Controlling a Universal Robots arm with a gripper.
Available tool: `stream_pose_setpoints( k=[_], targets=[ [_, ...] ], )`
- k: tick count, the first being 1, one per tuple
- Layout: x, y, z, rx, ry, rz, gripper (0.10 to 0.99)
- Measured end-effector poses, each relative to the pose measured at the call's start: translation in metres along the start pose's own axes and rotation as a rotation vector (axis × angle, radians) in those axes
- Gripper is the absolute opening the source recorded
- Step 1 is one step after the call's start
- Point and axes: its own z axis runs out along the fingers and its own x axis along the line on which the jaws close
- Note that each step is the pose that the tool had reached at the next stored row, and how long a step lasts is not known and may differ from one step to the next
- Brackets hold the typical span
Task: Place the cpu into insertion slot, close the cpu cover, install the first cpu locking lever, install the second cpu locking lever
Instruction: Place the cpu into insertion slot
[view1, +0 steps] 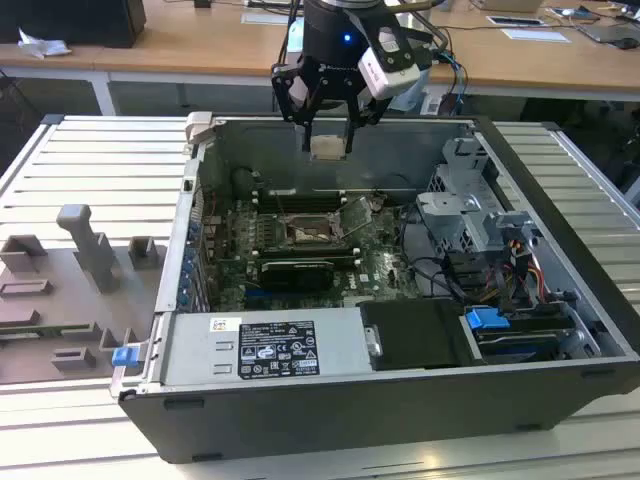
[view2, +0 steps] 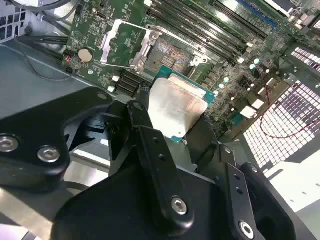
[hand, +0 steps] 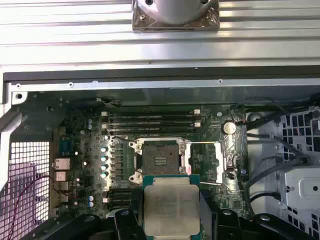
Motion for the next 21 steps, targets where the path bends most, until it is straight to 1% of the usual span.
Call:
stream_pose_setpoints(
  k=[4,9,21],
  targets=[
    [0.0,0.0,0.0,0.0,-0.0009,0.008,0.537],
    [0.0,0.0,0.0,0.0,-0.0033,0.032,0.537],
    [0.0,0.0,0.0,-0.001,-0.0056,0.052,0.537]
  ],
)
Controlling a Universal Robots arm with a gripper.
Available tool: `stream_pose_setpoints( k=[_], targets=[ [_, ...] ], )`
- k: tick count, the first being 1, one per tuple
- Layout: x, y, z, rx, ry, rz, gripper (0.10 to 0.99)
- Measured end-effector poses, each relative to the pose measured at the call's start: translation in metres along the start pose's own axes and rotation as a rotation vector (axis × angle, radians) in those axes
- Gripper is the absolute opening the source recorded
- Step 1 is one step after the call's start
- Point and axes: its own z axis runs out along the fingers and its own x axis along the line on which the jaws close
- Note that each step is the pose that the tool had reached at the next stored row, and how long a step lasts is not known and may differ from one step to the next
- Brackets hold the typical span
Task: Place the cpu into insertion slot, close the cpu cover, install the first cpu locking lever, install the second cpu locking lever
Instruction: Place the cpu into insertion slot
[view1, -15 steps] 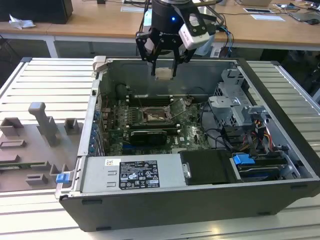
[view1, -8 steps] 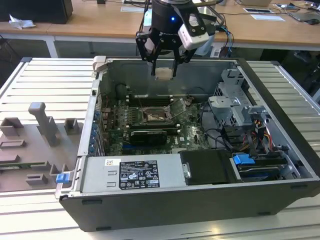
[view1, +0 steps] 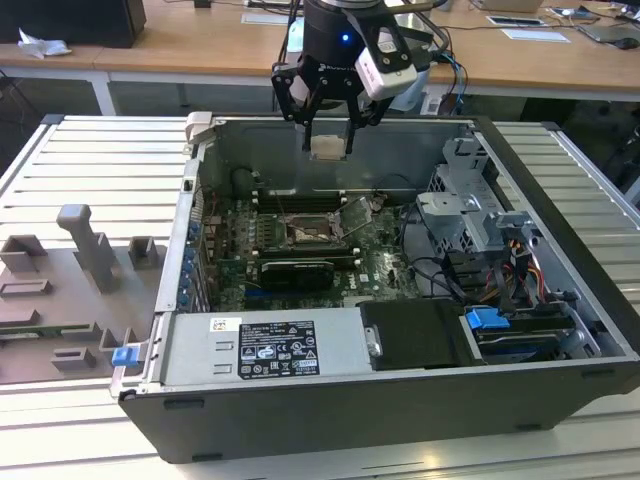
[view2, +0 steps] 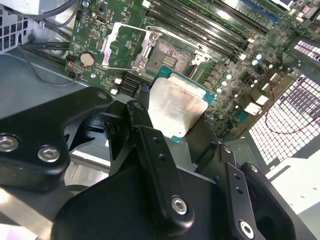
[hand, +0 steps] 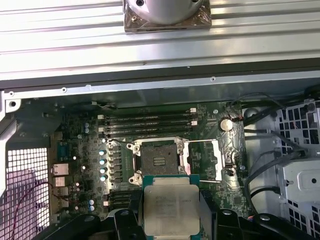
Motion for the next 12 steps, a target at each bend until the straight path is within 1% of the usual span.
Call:
stream_pose_setpoints(
  k=[12],
  targets=[
    [0.0,0.0,0.0,0.0,-0.0015,0.012,0.537]
  ],
)
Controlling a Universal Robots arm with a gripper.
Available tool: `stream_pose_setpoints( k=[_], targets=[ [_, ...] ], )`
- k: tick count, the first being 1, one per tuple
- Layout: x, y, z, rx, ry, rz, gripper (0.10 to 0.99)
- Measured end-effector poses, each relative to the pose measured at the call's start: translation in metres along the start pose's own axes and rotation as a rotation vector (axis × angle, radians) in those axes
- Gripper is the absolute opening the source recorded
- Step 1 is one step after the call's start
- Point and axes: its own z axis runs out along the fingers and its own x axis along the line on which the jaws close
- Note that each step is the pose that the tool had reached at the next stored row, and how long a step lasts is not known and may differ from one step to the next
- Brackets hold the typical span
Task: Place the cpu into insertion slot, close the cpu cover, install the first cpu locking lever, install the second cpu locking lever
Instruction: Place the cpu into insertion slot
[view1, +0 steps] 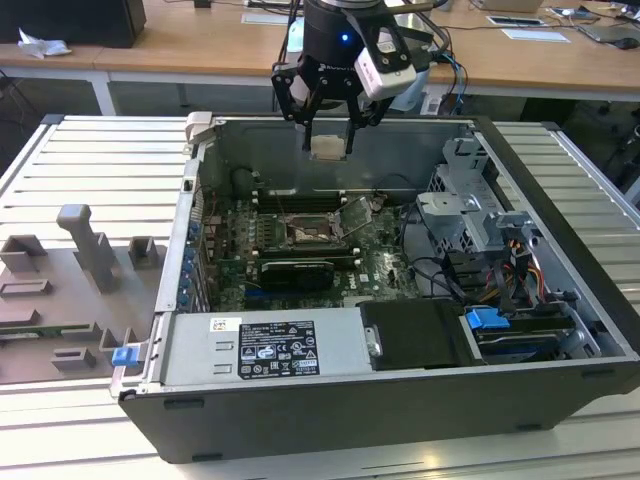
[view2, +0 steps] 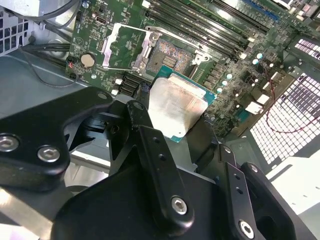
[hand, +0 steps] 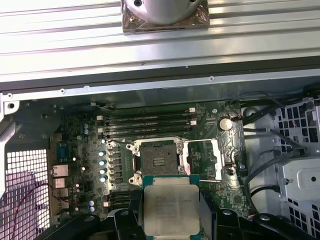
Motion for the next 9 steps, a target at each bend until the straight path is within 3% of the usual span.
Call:
stream_pose_setpoints(
  k=[9],
  targets=[
    [0.0,0.0,0.0,0.0,-0.0015,0.013,0.537]
  ],
)
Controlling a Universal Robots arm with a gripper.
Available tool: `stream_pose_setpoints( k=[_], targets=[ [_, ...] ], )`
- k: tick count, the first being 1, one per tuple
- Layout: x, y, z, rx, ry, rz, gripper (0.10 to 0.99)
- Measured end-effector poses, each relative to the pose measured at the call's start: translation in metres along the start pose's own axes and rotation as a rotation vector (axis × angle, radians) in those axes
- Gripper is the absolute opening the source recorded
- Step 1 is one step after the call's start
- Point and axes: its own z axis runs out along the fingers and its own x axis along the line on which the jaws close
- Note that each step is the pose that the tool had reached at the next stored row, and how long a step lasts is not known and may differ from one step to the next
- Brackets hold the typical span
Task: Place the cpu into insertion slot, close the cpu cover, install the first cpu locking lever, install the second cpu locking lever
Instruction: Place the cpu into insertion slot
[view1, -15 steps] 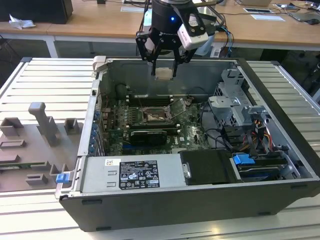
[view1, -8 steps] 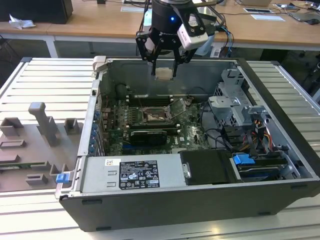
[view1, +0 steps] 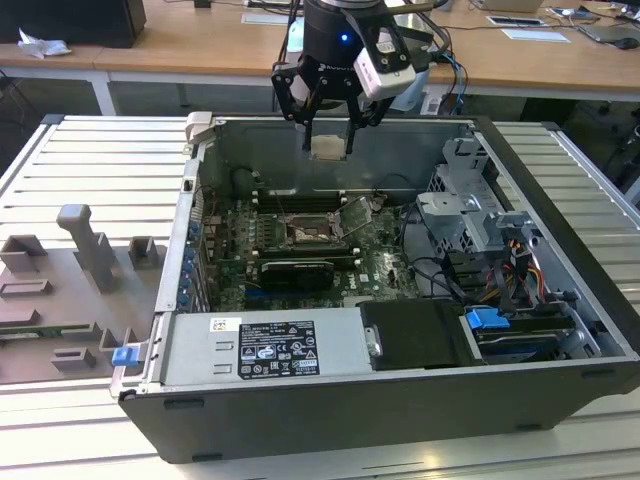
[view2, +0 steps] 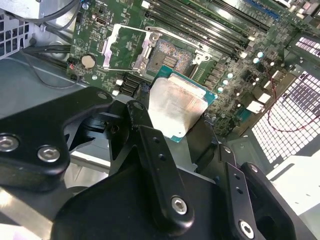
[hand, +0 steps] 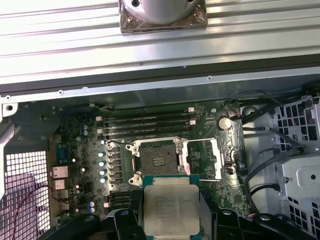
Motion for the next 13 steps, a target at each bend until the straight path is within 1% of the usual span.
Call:
stream_pose_setpoints(
  k=[13],
  targets=[
    [0.0,0.0,0.0,0.0,-0.0033,0.032,0.537]
  ],
)
